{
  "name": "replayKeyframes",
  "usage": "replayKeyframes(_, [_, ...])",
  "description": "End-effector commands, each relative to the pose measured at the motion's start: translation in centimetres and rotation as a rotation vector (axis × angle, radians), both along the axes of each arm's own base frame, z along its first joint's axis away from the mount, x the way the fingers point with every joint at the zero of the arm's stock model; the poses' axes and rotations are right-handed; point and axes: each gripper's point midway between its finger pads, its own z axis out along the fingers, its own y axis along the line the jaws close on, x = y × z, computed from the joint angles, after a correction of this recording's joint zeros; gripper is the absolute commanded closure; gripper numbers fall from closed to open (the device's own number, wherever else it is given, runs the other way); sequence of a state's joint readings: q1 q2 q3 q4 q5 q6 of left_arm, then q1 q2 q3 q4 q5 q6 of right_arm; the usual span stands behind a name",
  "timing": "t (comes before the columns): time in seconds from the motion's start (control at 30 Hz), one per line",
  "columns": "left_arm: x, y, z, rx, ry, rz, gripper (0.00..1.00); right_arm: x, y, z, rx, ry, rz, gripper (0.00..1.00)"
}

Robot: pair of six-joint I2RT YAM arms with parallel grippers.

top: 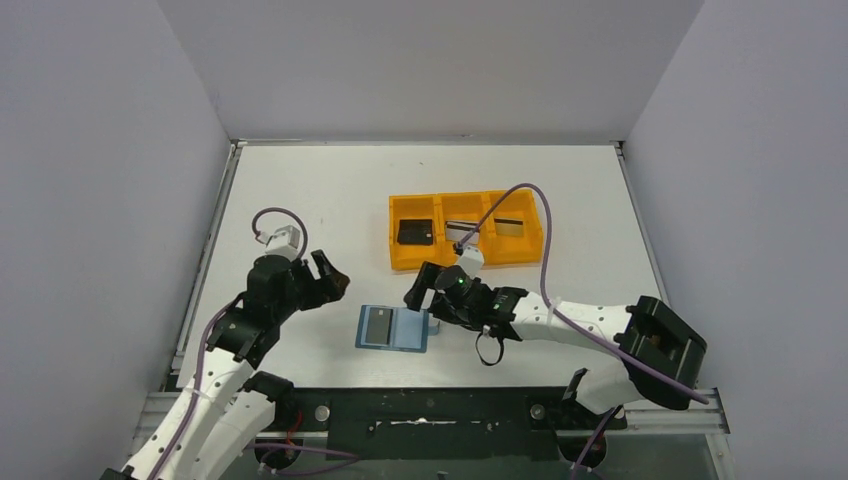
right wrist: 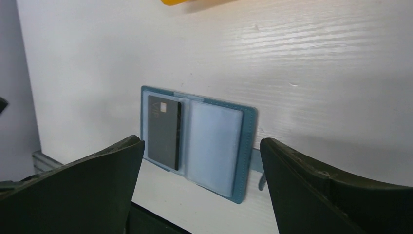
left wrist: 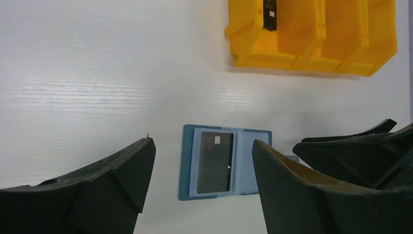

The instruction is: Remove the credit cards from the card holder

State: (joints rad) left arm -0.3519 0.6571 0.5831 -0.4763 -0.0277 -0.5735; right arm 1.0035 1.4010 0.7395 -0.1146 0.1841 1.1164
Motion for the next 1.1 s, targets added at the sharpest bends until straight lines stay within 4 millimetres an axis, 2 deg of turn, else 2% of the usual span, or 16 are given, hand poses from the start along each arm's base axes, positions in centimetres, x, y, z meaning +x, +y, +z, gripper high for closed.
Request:
replayKeyframes(0.0, [0.0, -2.7, -0.6, -0.177, 0.080, -0.017, 0.30, 0.6, 4.2, 3.3, 0.174, -0.025, 0.035, 0.10])
replayKeyframes(0.17, [-0.4, -5.1, -3.3, -0.263, 0.181, -0.095, 0.42, -0.9, 7.1, 2.6, 0.239, 0.017, 0.126, 0.28])
replayKeyframes(0.3, [-0.8, -5.8, -5.6, -0.262, 0.273, -0.123, 0.54, -1.6, 8.5, 1.1, 0.219, 0.079, 0.174, 0.42])
replayKeyframes(0.37, [-1.0, -6.1, -6.3, -0.266, 0.300, -0.137, 0.56, -1.8, 9.2, 0.3, 0.217, 0.100, 0.197, 0.50])
replayKeyframes(0.5, [-1.5, -6.5, -7.0, -0.275, 0.323, -0.166, 0.60, -2.0, 10.3, -0.5, 0.216, 0.137, 0.229, 0.54])
replayKeyframes(0.77, [-2.0, -6.5, -8.5, -0.264, 0.367, -0.167, 0.61, -2.0, 9.0, -3.4, 0.092, 0.223, 0.162, 0.62])
replayKeyframes(1.07, [-2.8, -6.7, -10.2, -0.262, 0.416, -0.173, 0.63, -2.1, 8.4, -5.7, 0.077, 0.298, 0.138, 0.67])
